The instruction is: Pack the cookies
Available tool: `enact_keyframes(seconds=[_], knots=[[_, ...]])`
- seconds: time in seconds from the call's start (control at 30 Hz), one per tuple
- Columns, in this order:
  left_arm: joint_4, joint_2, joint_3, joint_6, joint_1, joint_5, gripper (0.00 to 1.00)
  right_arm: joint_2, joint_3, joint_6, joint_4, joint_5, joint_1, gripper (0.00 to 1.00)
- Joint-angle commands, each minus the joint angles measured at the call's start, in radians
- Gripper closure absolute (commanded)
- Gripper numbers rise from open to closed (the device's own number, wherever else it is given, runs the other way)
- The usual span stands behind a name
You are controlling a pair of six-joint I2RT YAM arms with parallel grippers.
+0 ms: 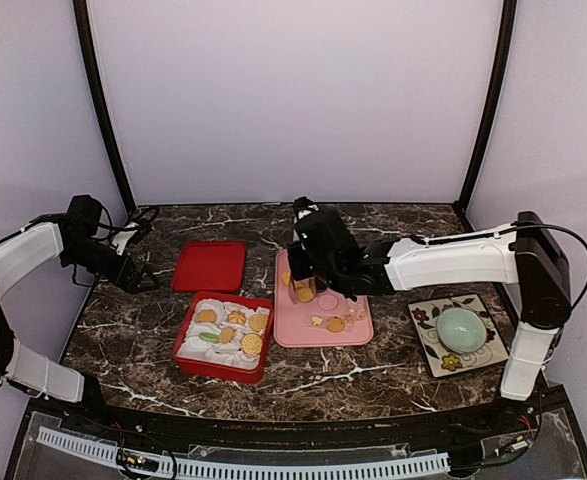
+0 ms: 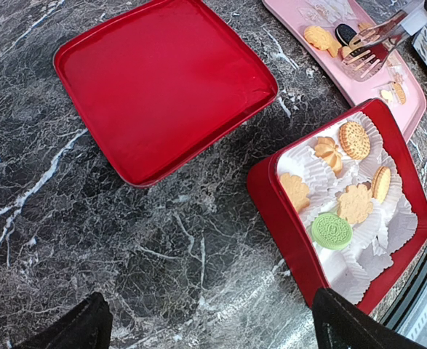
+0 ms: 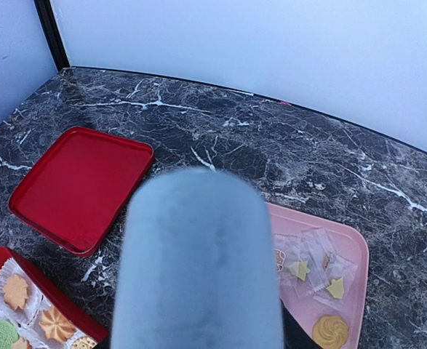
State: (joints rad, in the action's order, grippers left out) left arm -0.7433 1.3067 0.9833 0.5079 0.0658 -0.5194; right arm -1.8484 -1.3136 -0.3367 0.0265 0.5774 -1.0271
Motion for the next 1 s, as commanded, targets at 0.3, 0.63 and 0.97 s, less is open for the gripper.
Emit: enact_keyframes(seconds=[0.3,0.63,0.97], knots=[[-0.019,-0.012,0.009,0.003,0.006,-0.021,0.01,0.119,0.079,-0.043,0.047,0.015,-0.005,0.56],[-0.019,-0.02,0.005,0.007,0.006,-0.013,0.01,0.072,0.093,-0.077,0.051,0.003,0.007,0.56],[-0.019,-0.021,0.004,0.007,0.006,-0.018,0.01,0.038,0.101,-0.08,0.06,-0.014,0.037,0.56]])
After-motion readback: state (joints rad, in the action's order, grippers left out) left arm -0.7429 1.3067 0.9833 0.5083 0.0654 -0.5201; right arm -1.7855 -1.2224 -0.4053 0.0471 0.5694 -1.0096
